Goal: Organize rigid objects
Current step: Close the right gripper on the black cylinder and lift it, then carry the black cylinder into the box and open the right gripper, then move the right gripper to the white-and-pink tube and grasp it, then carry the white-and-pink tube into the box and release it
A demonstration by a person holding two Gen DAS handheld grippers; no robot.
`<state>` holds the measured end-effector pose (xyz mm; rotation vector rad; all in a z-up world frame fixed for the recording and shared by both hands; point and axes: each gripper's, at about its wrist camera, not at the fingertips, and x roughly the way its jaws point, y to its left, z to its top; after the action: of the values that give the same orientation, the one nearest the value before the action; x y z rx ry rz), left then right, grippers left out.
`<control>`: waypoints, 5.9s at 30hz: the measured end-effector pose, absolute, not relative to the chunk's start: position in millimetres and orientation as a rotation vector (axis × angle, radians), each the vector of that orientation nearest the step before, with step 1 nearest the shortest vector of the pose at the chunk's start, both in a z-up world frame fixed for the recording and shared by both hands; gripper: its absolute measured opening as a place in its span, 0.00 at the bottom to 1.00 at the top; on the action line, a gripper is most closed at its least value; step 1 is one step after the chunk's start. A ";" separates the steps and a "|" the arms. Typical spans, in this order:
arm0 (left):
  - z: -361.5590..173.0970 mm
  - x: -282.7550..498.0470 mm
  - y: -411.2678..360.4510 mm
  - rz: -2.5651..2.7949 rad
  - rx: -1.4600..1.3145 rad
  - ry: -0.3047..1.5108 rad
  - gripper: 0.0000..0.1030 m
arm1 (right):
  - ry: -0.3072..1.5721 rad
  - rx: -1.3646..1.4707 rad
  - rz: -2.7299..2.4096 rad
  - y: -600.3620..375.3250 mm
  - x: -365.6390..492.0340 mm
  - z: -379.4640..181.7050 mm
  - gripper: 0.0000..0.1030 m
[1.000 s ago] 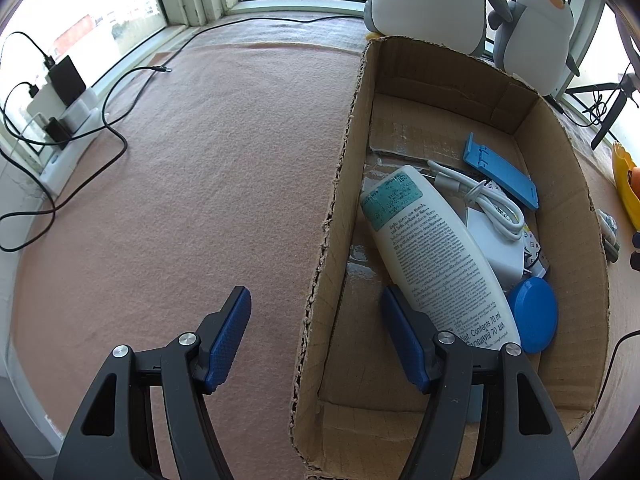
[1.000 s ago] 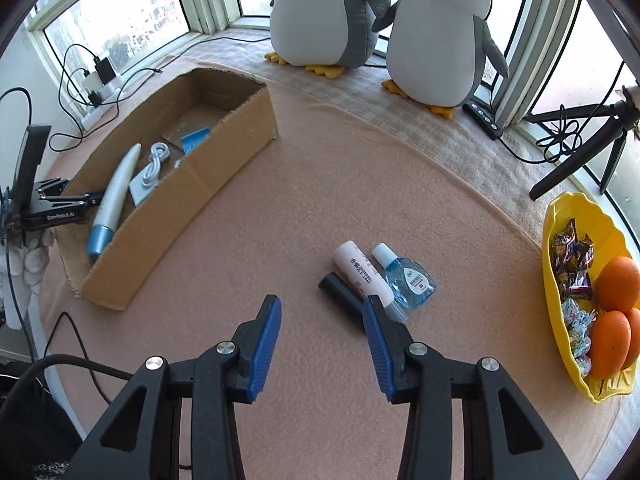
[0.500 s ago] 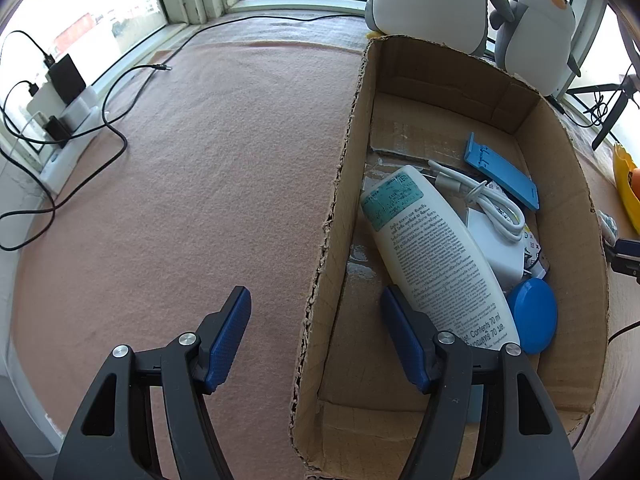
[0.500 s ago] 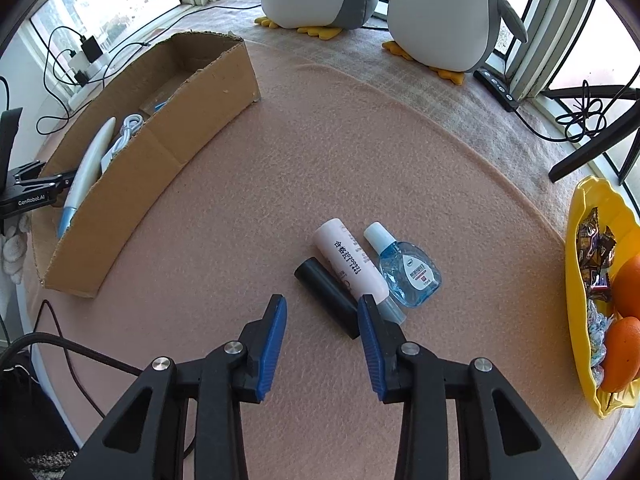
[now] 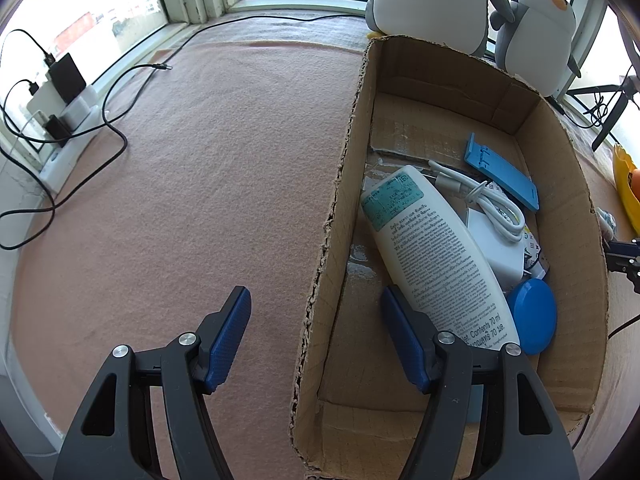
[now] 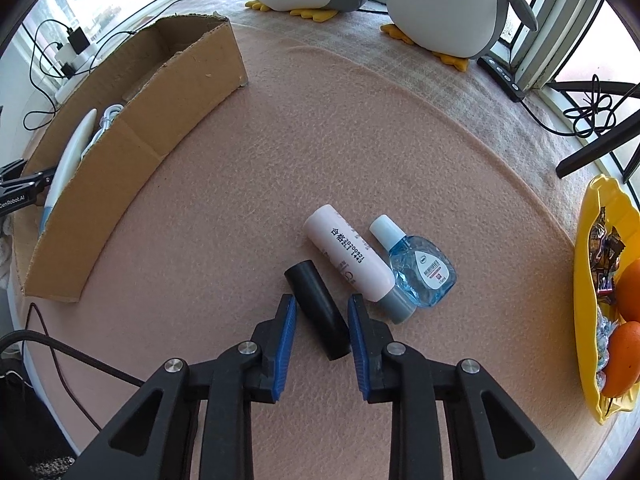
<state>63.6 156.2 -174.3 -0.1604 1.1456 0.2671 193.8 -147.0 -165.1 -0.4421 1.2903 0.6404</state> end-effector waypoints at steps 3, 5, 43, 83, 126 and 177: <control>-174.3 63.7 156.3 0.268 -0.160 1.146 0.67 | 1.303 -0.432 0.629 -146.9 196.3 -168.1 0.20; -174.3 63.9 156.4 0.268 -0.160 1.146 0.67 | 1.304 -0.428 0.625 -144.9 197.2 -168.3 0.19; -174.1 63.0 154.7 0.268 -0.161 1.142 0.67 | 1.070 -0.213 0.765 -46.2 155.1 -77.9 0.14; -173.6 63.4 158.0 0.267 -0.168 1.136 0.67 | 1.058 -0.277 0.834 34.1 155.0 -98.5 0.47; -174.7 63.7 157.4 0.269 -0.164 1.137 0.67 | 1.189 -0.395 0.644 -154.2 202.7 -138.5 0.34; -175.5 65.3 157.7 0.268 -0.163 1.138 0.67 | 1.209 -0.246 0.601 -134.0 186.9 -139.2 0.18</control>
<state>65.3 157.7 -175.5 -0.1631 1.1377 0.2684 186.9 -134.0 -139.2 -0.2465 1.2089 0.6008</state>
